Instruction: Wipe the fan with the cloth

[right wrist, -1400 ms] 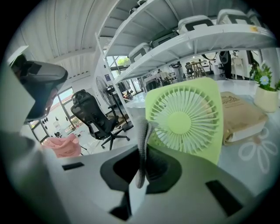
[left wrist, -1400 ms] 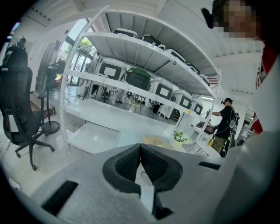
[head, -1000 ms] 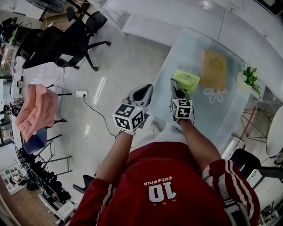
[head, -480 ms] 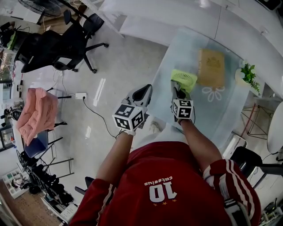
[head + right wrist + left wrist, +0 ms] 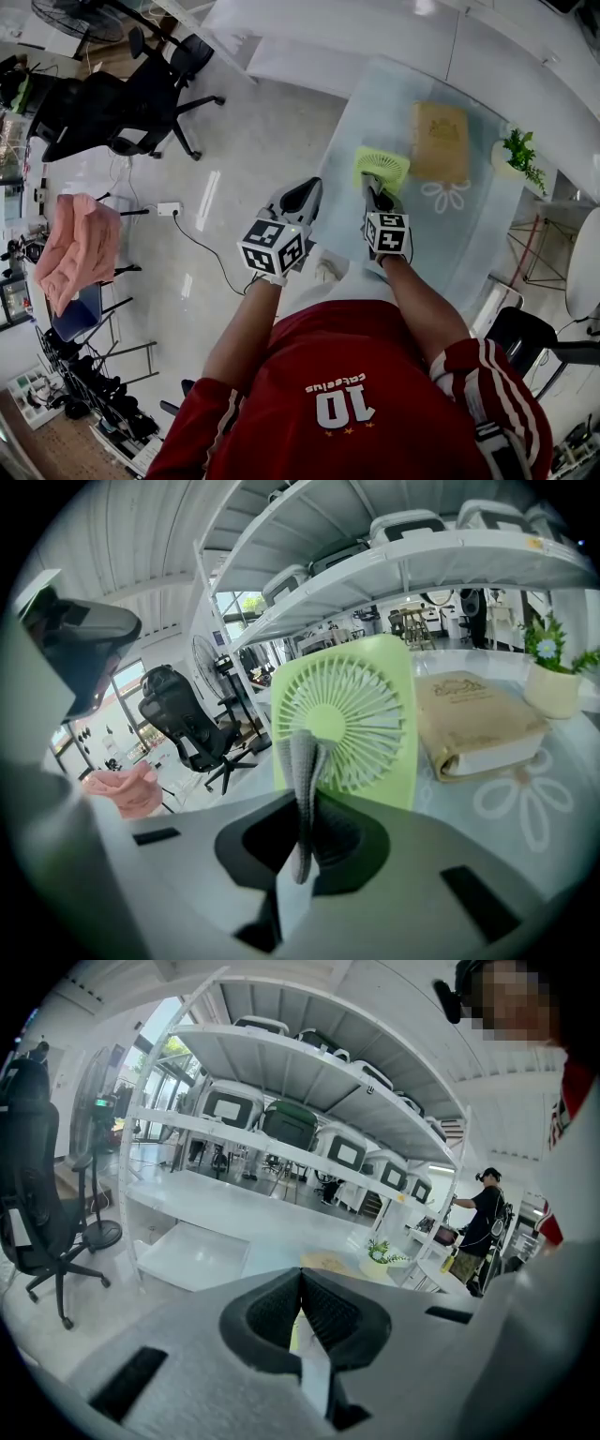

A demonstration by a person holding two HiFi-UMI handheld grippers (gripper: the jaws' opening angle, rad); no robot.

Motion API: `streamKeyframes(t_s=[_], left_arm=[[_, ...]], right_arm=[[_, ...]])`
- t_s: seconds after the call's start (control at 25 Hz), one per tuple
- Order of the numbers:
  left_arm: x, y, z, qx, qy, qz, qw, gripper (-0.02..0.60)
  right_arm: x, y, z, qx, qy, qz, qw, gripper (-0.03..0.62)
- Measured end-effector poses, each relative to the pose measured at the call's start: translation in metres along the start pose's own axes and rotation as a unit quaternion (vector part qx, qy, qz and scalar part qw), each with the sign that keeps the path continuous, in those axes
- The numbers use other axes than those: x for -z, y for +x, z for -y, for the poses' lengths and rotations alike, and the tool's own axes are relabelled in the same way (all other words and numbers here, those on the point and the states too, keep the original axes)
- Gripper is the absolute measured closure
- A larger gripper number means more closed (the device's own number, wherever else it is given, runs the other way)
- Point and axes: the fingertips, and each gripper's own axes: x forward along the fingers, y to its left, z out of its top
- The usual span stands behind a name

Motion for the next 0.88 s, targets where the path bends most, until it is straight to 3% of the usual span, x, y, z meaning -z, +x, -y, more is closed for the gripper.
streamKeyframes(t_s=[0.88], left_arm=[[-0.002,0.037,0.041,0.045,0.013,-0.009,0.9989,0.583]], right_arm=[[0.007,-0.031,0.054,0.048,0.026,0.008,0.999,0.580]])
